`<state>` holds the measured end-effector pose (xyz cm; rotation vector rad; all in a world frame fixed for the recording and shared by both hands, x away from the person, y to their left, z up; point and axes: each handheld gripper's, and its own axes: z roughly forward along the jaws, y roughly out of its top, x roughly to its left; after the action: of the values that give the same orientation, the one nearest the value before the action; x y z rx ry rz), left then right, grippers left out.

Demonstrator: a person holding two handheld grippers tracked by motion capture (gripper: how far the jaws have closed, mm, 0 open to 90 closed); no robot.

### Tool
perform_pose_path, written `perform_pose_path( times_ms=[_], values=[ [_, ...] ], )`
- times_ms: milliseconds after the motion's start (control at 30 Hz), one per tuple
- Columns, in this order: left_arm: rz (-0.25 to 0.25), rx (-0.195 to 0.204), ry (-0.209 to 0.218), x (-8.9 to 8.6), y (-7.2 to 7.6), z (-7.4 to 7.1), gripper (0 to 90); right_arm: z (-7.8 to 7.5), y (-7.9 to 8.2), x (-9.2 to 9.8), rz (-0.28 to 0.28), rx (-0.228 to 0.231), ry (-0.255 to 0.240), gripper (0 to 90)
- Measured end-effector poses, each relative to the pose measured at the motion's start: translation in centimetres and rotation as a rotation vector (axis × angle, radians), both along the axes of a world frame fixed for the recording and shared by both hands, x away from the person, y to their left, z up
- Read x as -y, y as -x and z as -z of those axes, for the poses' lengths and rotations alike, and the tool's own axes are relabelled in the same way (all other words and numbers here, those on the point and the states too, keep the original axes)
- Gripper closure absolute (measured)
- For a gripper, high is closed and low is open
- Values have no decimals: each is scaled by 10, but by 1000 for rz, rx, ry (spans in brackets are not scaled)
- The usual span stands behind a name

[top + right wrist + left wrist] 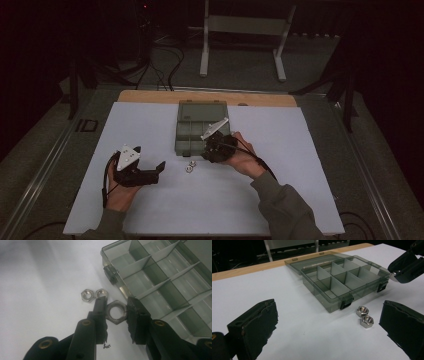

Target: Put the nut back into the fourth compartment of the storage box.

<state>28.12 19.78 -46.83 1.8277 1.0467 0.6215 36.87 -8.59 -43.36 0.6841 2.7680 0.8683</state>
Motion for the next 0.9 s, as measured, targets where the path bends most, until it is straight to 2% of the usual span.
perform_pose_path(
  times_ms=[267,900],
  values=[
    [-1,2,1,0,0,0,19,-8,-5,-1,4,14,27,704],
    [-3,2,-6,1,0,0,19,-24,-22,2,47,39,31,704]
  ],
)
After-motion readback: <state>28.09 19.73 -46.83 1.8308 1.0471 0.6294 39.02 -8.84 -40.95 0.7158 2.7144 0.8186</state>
